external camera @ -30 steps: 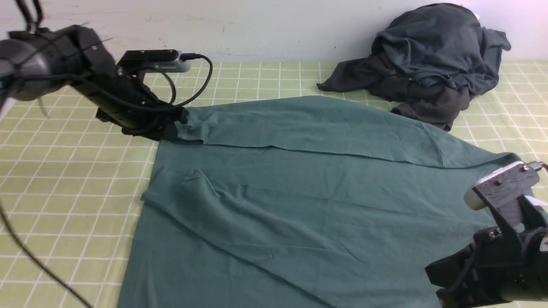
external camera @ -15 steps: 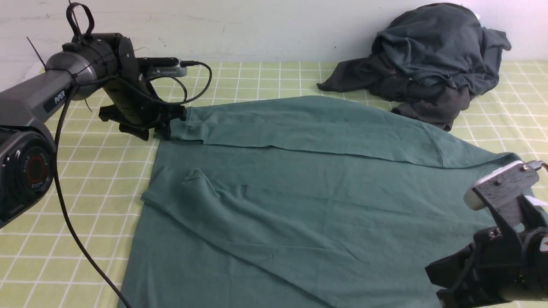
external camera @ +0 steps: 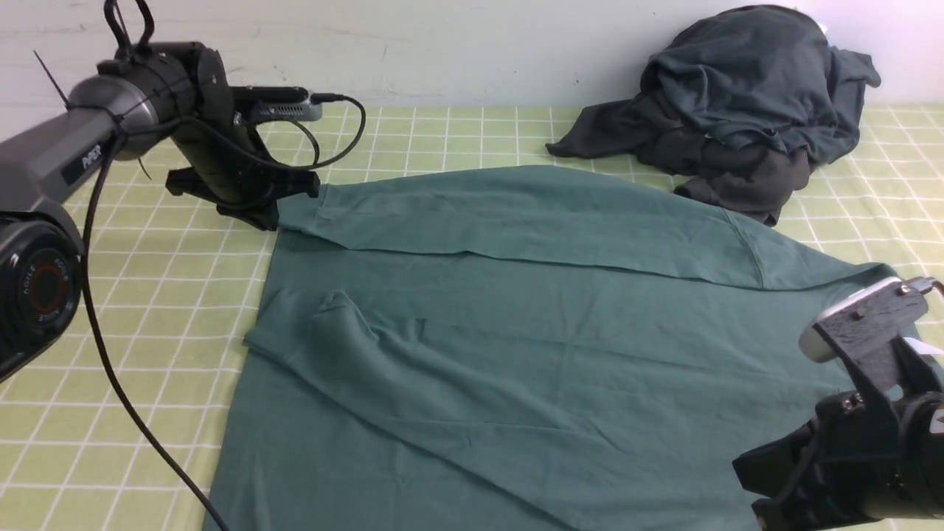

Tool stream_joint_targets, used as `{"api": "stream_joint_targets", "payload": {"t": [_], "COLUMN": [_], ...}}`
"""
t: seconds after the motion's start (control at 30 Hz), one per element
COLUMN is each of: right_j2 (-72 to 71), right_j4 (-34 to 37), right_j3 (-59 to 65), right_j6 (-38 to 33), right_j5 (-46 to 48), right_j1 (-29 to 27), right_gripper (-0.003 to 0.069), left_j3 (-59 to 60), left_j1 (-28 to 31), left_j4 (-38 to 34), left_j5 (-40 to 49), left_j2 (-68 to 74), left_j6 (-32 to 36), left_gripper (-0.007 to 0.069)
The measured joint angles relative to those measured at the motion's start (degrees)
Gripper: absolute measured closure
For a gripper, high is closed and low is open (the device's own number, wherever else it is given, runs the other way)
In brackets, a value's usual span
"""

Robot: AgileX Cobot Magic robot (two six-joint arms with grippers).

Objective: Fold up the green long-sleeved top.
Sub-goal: Use the left arm to clamp the cuff farthest from it, then use the left arm to drag and drop the cuff onto the cuff closest to the left arm, then use both arms simultaneously to clamp the lower edge of the clothing fabric

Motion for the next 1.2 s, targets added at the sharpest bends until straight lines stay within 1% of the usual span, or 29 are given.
{"api": "stream_joint_targets", "payload": {"t": [0.03, 0.07, 0.1, 0.13, 0.2, 0.23, 0.27, 0.53, 0.57, 0.67, 0.73, 0.8, 0.9, 0.93, 0.97, 1.0, 1.1, 1.13, 1.17, 1.2], "right_j2": [0.00, 0.00, 0.00, 0.00, 0.00, 0.00, 0.00, 0.00, 0.00, 0.00, 0.00, 0.00, 0.00, 0.00, 0.00, 0.00, 0.00, 0.00, 0.00, 0.00], "right_j4": [0.00, 0.00, 0.00, 0.00, 0.00, 0.00, -0.05, -0.12, -0.12, -0.12, -0.07, -0.07, -0.01, 0.01, 0.18, 0.34, 0.87, 0.95, 1.79, 2.44], "right_j3": [0.00, 0.00, 0.00, 0.00, 0.00, -0.04, -0.06, -0.29, -0.29, -0.29, -0.29, -0.29, -0.29, -0.29, -0.33, -0.33, -0.33, -0.33, -0.33, -0.33], "right_j6": [0.00, 0.00, 0.00, 0.00, 0.00, 0.00, 0.00, -0.07, -0.07, -0.06, -0.12, -0.16, -0.16, -0.16, -0.16, -0.21, -0.82, -1.00, -1.59, -2.31], "right_j5": [0.00, 0.00, 0.00, 0.00, 0.20, 0.30, 0.84, 1.55, 1.55, 1.72, 1.78, 2.11, 2.98, 3.06, 3.73, 4.15, 5.05, 5.05, 5.12, 5.17], "right_j1": [0.00, 0.00, 0.00, 0.00, 0.00, 0.00, 0.00, 0.00, 0.00, 0.00, 0.00, 0.00, 0.00, 0.00, 0.00, 0.00, 0.00, 0.00, 0.00, 0.00], "right_gripper": [0.0673, 0.0673, 0.0673, 0.0673, 0.0673, 0.0673, 0.0673, 0.0673, 0.0673, 0.0673, 0.0673, 0.0673, 0.0673, 0.0673, 0.0673, 0.0673, 0.0673, 0.0673, 0.0673, 0.0673], "left_j3": [0.01, -0.01, -0.06, 0.05, 2.63, 3.06, 7.88, 36.85, 37.59, 47.60, 50.09, 51.84, 52.37, 52.47, 53.17, 54.37, 59.42, 60.47, 63.86, 66.92], "left_j1": [0.00, 0.00, 0.00, -0.19, -0.61, -0.69, -0.89, -2.19, -2.25, -3.63, -4.22, -5.00, -6.12, -6.43, -7.34, -8.33, -13.03, -13.47, -16.77, -19.30], "left_j4": [-0.09, -0.48, -0.59, -1.02, -1.51, -1.51, -1.94, -3.05, -3.05, -2.89, -2.89, -2.83, -2.83, -2.89, -3.36, -4.28, -6.45, -6.67, -6.79, -6.72], "left_j5": [0.89, 5.09, 5.72, 10.33, 11.69, 11.75, 11.96, 11.75, 11.75, 6.33, 4.69, 4.42, 6.10, 6.34, 6.71, 7.10, 7.35, 7.35, 7.00, 6.37], "left_j2": [-0.53, -2.52, -3.11, -5.49, -9.37, -9.80, -14.10, -30.78, -31.08, -34.40, -34.59, -34.59, -35.39, -35.70, -37.22, -38.98, -43.53, -44.23, -46.16, -47.60], "left_j6": [0.29, 1.35, 1.52, 3.37, 5.07, 5.16, 5.74, 6.10, 6.10, 6.10, 6.15, 6.70, 7.62, 7.69, 8.03, 8.62, 12.50, 12.92, 16.38, 19.23], "left_gripper": [0.0618, 0.0618, 0.0618, 0.0618, 0.0618, 0.0618, 0.0618, 0.0618, 0.0618, 0.0616, 0.0606, 0.0568, 0.0479, 0.0463, 0.0393, 0.0349, 0.0236, 0.0229, 0.0188, 0.0165]}}
